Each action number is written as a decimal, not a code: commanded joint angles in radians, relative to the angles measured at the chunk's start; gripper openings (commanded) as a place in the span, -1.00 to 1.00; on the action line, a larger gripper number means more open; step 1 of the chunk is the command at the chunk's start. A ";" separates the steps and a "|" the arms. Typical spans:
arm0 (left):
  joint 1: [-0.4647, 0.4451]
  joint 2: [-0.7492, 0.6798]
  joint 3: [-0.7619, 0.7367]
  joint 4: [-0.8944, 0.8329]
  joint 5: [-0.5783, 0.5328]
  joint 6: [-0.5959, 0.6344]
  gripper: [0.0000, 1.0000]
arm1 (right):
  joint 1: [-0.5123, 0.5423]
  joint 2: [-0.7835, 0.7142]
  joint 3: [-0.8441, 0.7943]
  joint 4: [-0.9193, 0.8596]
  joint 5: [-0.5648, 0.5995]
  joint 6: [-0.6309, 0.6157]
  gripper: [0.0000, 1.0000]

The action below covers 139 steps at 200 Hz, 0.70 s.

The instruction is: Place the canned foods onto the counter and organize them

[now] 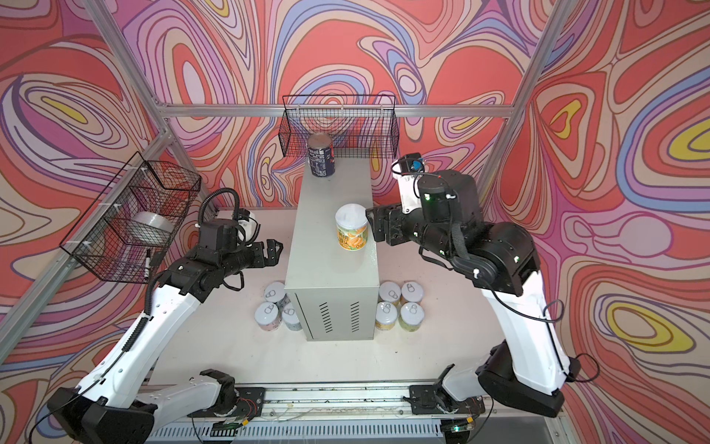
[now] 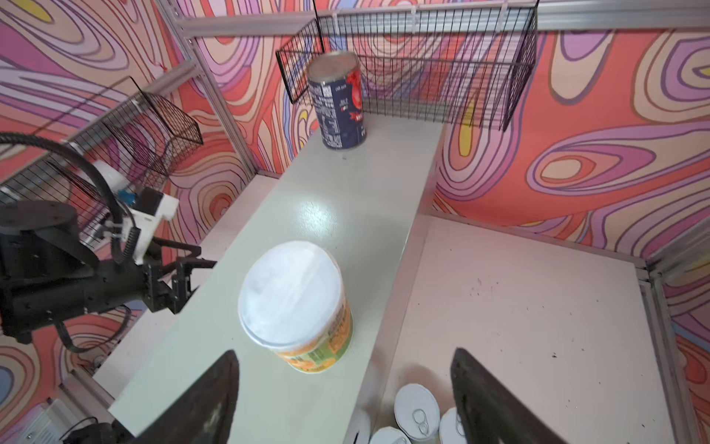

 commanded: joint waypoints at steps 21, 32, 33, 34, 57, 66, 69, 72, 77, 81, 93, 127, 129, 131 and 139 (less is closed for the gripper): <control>0.006 0.028 0.011 -0.005 0.033 -0.006 0.95 | 0.007 -0.071 -0.198 0.068 -0.060 0.047 0.67; 0.005 0.032 0.009 -0.003 0.042 -0.011 0.94 | 0.008 -0.066 -0.224 0.085 -0.069 0.051 0.63; 0.005 0.033 0.009 -0.003 0.043 -0.011 0.94 | 0.008 -0.066 -0.224 0.085 -0.069 0.051 0.63; 0.005 0.034 0.009 -0.003 0.044 -0.011 0.94 | 0.008 -0.066 -0.225 0.085 -0.069 0.051 0.63; 0.004 0.035 0.004 0.000 0.052 -0.014 0.93 | 0.007 -0.065 -0.282 0.144 -0.119 0.052 0.63; 0.006 0.035 0.003 0.000 0.054 -0.012 0.93 | 0.007 -0.063 -0.302 0.169 -0.148 0.058 0.64; 0.004 0.036 0.004 -0.001 0.054 -0.012 0.93 | 0.008 -0.063 -0.312 0.178 -0.159 0.061 0.64; 0.005 0.037 0.004 -0.001 0.052 -0.011 0.93 | 0.007 -0.062 -0.314 0.182 -0.167 0.061 0.64; 0.004 0.038 0.004 -0.004 0.051 -0.011 0.93 | 0.008 -0.060 -0.327 0.195 -0.182 0.063 0.64; 0.004 0.037 0.004 -0.004 0.050 -0.011 0.93 | 0.008 -0.061 -0.335 0.204 -0.191 0.066 0.64; 0.004 0.037 0.000 0.000 0.049 -0.011 0.93 | 0.008 -0.061 -0.359 0.233 -0.205 0.072 0.63; 0.004 0.054 -0.002 0.006 0.062 -0.011 0.93 | 0.007 -0.024 -0.357 0.276 -0.214 0.095 0.46; 0.004 0.056 -0.002 0.006 0.064 -0.011 0.92 | 0.008 -0.019 -0.352 0.274 -0.213 0.094 0.45; 0.005 0.056 -0.001 0.006 0.066 -0.011 0.92 | 0.008 -0.016 -0.346 0.273 -0.215 0.095 0.45; 0.004 0.061 0.000 0.006 0.073 -0.013 0.91 | 0.008 -0.005 -0.337 0.277 -0.223 0.093 0.43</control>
